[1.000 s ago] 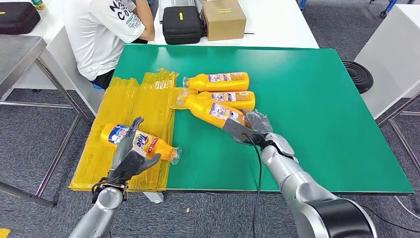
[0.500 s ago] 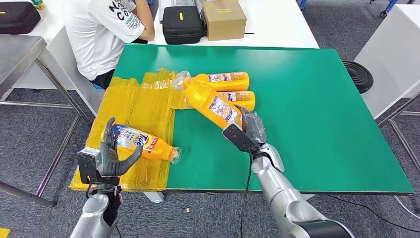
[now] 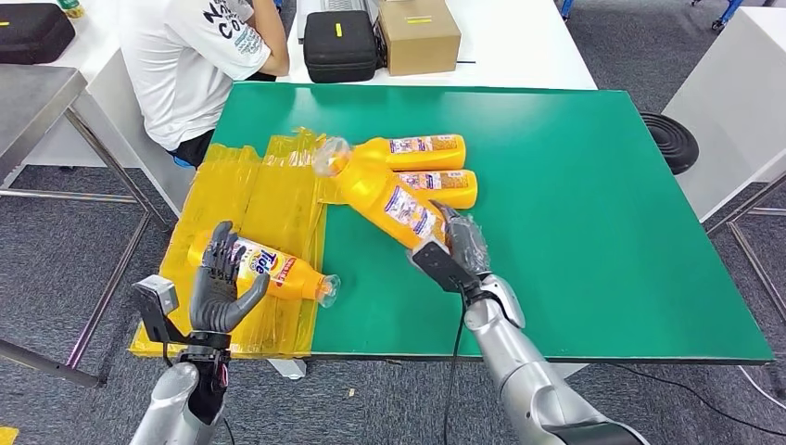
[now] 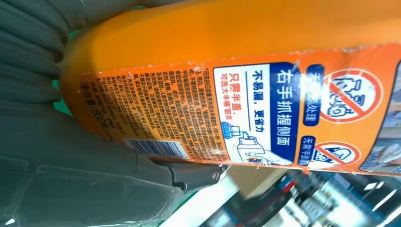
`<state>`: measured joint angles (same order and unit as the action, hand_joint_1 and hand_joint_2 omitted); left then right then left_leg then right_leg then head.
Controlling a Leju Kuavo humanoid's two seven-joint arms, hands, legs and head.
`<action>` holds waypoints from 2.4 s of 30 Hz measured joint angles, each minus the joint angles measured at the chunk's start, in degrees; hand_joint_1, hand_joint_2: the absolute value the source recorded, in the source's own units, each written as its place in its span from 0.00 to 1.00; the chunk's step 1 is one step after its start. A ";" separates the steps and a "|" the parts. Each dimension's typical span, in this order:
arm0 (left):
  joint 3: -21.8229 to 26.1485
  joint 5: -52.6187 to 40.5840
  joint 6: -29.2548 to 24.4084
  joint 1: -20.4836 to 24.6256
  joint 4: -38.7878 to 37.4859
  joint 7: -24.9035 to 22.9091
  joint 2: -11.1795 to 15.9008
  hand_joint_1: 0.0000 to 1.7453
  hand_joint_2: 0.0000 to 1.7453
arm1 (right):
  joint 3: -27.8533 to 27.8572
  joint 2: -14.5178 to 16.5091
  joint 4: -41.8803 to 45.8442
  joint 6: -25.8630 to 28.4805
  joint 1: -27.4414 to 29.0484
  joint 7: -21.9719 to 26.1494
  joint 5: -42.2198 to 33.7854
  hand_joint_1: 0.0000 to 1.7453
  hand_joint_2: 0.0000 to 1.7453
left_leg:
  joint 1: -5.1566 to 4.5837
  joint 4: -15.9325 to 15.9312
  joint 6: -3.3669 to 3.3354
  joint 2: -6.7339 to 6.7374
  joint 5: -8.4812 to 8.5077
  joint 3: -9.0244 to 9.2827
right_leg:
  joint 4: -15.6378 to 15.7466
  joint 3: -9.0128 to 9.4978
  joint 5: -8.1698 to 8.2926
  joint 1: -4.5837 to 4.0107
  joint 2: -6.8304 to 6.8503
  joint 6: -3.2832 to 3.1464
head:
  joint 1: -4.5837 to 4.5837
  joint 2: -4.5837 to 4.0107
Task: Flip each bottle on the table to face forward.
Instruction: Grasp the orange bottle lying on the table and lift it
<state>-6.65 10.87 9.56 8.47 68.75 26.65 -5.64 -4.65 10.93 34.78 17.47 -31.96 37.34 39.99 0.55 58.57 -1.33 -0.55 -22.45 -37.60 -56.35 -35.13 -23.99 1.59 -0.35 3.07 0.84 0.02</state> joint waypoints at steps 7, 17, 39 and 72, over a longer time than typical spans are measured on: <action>-2.88 6.00 9.33 1.00 -1.38 -2.15 0.00 0.00 0.00 | -5.42 2.49 0.91 -2.75 2.51 1.56 -0.72 1.00 1.00 | 0.02 0.00 0.00 0.01 0.00 -0.03 | 0.00 -0.03 0.00 -0.01 0.00 -0.01 | 0.00 0.00; -7.35 5.64 13.50 2.57 -2.43 -2.90 -0.03 0.00 0.00 | -11.83 4.72 2.58 -6.25 5.35 1.59 -3.15 1.00 1.00 | 0.02 0.00 0.00 0.00 0.00 -0.04 | 0.01 -0.05 -0.01 0.00 0.00 -0.01 | -0.01 0.00; -9.44 4.08 13.82 2.92 -2.67 -1.38 -0.04 0.00 0.00 | -17.27 5.99 2.20 -13.75 6.64 1.24 -6.75 1.00 1.00 | 0.02 0.00 0.00 -0.01 0.00 -0.05 | 0.00 -0.04 -0.01 0.00 0.01 -0.02 | -0.01 0.00; -9.42 -13.89 5.94 2.65 0.19 5.07 -0.11 0.00 1.00 | -11.50 6.01 2.98 -20.45 6.25 1.67 -24.01 1.00 1.00 | 0.02 0.00 0.00 -0.01 0.00 -0.05 | 0.00 -0.04 -0.01 0.00 0.00 -0.02 | -0.01 0.00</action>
<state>-16.06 -3.03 15.50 11.12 68.94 31.71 -5.75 -16.14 16.94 37.76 -2.97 -25.71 39.01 15.98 0.57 58.57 -1.32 -0.56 -22.45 -37.66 -56.34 -35.18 -24.00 1.59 -0.35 3.06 0.84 0.02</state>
